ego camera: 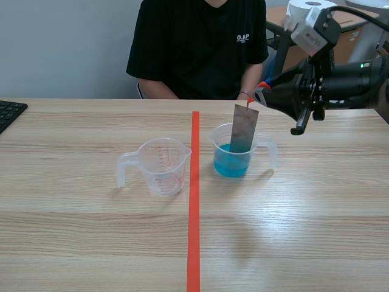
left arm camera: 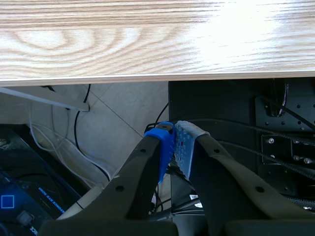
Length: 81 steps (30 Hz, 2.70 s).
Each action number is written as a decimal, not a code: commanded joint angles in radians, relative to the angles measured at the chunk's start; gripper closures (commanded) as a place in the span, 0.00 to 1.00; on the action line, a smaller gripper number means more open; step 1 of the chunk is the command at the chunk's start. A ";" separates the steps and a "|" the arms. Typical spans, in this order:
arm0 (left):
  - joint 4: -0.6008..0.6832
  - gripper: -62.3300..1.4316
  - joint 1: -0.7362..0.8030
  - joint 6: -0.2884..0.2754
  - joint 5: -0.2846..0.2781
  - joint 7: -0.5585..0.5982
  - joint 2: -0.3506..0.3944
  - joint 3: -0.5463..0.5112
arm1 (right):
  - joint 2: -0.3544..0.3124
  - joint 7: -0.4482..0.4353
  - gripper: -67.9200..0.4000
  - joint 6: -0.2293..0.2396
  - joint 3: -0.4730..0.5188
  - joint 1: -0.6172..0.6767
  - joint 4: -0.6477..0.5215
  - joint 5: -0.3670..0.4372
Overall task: Do the redox reaction experiment.
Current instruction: 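Hold the plate still in the solution, then raise the plate and point at it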
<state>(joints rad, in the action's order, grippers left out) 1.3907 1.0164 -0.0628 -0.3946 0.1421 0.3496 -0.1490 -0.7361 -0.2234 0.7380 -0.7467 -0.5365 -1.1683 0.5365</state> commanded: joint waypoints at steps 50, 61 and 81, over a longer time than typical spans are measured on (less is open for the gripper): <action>0.010 0.91 -0.118 -0.244 -0.145 0.080 0.477 0.006 | -0.255 0.072 0.98 0.008 0.087 -0.029 -0.324 0.287; 0.067 0.91 -0.604 -0.344 -0.142 0.130 0.660 0.224 | -0.255 0.072 0.98 0.008 0.087 -0.029 -0.324 0.287; -0.093 0.91 -1.371 -0.215 0.020 -0.055 0.347 0.906 | -0.255 0.072 0.98 0.008 0.087 -0.029 -0.324 0.287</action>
<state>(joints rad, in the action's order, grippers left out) 1.3010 -0.3454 -0.2855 -0.3664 0.0780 0.6987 0.7685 -0.9833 -0.1368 0.7399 -0.6750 -0.5369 -1.4788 0.8051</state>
